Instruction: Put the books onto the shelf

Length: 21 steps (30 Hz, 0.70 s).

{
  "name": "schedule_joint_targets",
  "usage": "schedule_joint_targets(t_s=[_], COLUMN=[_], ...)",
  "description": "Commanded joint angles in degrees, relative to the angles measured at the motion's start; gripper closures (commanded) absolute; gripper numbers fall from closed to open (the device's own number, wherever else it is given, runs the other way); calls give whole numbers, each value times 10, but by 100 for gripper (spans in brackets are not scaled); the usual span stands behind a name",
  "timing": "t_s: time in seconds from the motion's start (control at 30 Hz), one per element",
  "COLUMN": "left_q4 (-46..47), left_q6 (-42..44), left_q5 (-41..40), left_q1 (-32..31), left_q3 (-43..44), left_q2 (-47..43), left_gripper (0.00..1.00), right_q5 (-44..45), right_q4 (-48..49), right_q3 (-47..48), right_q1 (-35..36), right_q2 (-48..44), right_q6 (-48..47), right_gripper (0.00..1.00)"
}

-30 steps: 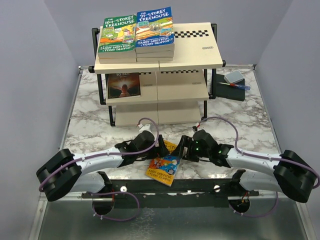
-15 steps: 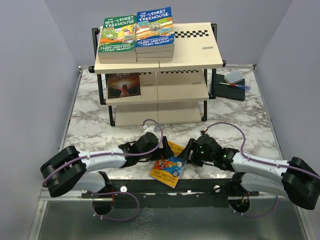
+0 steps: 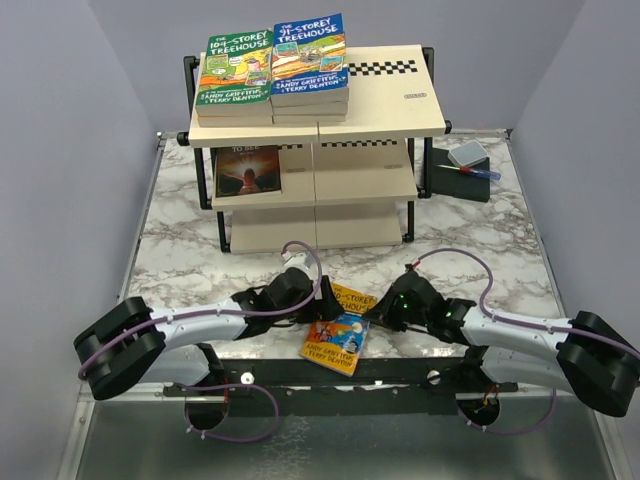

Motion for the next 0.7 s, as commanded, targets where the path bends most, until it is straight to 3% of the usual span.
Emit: schedule_joint_targets(t_s=[0.0, 0.2, 0.43, 0.67], left_q4=[-10, -51, -60, -20], left_q6=[1, 9, 5, 3], left_q5=[65, 41, 59, 107], left_q1=[-8, -8, -4, 11], left_q3=[-25, -27, -45, -73], left_q2=[0, -37, -52, -58], left_gripper=[14, 11, 8, 7], right_q5=[18, 0, -111, -201], right_q4=[-10, 16, 52, 98], right_q3=[-28, -41, -87, -116], right_q1=[4, -10, -123, -176], right_q2=[46, 23, -8, -7], right_q6=[2, -13, -50, -64], right_gripper=[99, 100, 100, 100])
